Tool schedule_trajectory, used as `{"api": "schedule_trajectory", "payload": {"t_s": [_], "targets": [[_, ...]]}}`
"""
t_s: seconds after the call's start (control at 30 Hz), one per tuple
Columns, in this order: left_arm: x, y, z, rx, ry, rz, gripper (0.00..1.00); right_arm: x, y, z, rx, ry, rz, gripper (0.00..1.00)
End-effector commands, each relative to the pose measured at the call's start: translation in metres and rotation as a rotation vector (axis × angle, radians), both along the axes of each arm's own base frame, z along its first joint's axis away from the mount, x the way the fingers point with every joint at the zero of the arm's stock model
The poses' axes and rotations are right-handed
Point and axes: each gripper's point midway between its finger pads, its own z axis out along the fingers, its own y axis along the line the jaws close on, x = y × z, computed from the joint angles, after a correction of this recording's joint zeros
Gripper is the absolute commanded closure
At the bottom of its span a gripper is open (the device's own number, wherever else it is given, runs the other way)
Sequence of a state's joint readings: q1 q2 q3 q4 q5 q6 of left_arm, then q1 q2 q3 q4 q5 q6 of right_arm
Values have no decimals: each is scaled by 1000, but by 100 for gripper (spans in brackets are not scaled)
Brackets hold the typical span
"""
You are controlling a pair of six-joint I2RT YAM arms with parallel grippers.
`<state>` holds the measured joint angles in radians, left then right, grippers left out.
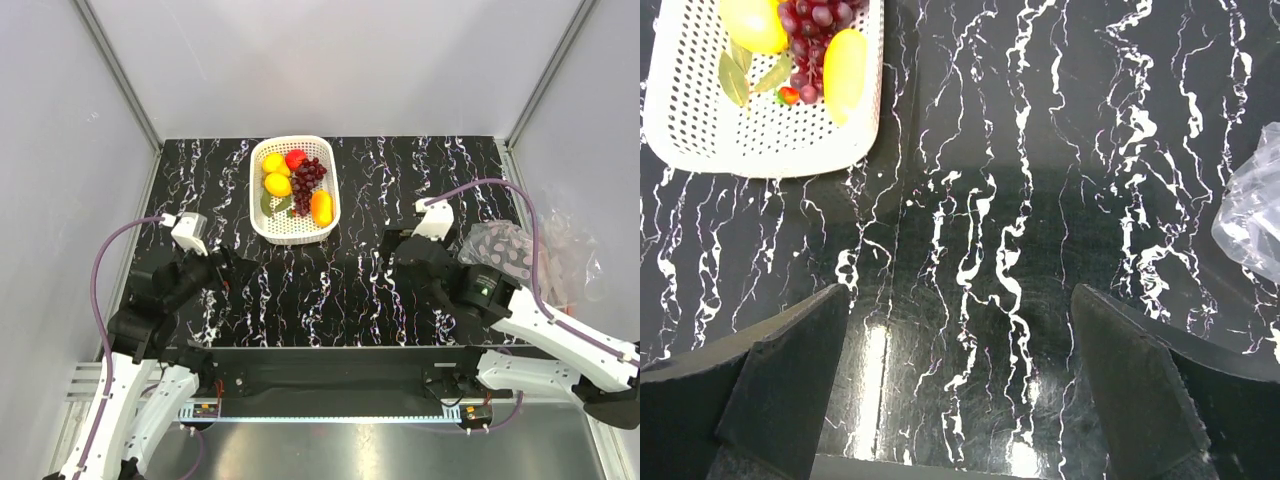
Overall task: Place the food in the zip-top bag and seal the zipper
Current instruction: Move the zipper food storage bag to the center of the board.
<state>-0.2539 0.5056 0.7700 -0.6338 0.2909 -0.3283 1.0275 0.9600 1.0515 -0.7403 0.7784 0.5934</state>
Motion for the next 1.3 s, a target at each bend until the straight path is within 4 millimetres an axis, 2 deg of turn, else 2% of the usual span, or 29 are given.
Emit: {"api": "schedule_trajectory", "payload": {"t_s": [0.0,0.03,0.17,0.2,0.27,0.3,0.4,0.43,0.57,0.7,0.9,1.0,1.07,1.13,1.17,1.2,1.27], "targets": [[2,-6,10,-15,-50,-39,1,0,-6,1,-21,-7,-14,0],[2,-6,9,-14,-46,-40,1,-1,-5,-1,-43,4,2,0],[1,-6,10,-15,-49,-42,1,15,-20,-21,-131,66,-120,0],[1,-6,10,-14,-52,-41,1,29,-33,-32,-166,110,-189,0],[1,-5,11,-14,-58,-36,1,41,-42,-46,-178,168,-219,0],[0,-5,11,-15,-59,-38,1,56,-61,-54,-185,193,-294,0],[-1,-4,12,-15,-64,-35,1,73,-94,-66,-233,236,-406,0],[-1,-5,12,-14,-66,-37,1,79,-116,-67,-245,248,-478,0],[-2,-4,16,-18,-81,-37,1,90,-158,-75,-343,302,-610,0],[-4,-5,16,-20,-84,-46,1,105,-180,-94,-393,375,-672,0],[-6,-9,17,-27,-88,-68,1,113,-214,-114,-474,436,-803,0],[-7,-9,18,-29,-94,-73,1,110,-230,-120,-523,456,-861,12],[-8,-9,20,-31,-100,-75,1,108,-234,-120,-544,457,-883,40],[-8,-9,19,-30,-97,-77,1,106,-233,-118,-534,461,-884,76],[-8,-10,20,-32,-102,-79,1,105,-231,-114,-513,450,-880,100],[-9,-10,21,-33,-104,-82,1,105,-230,-113,-496,446,-875,100],[-9,-11,20,-35,-106,-86,1,112,-212,-108,-419,416,-789,100]]}}
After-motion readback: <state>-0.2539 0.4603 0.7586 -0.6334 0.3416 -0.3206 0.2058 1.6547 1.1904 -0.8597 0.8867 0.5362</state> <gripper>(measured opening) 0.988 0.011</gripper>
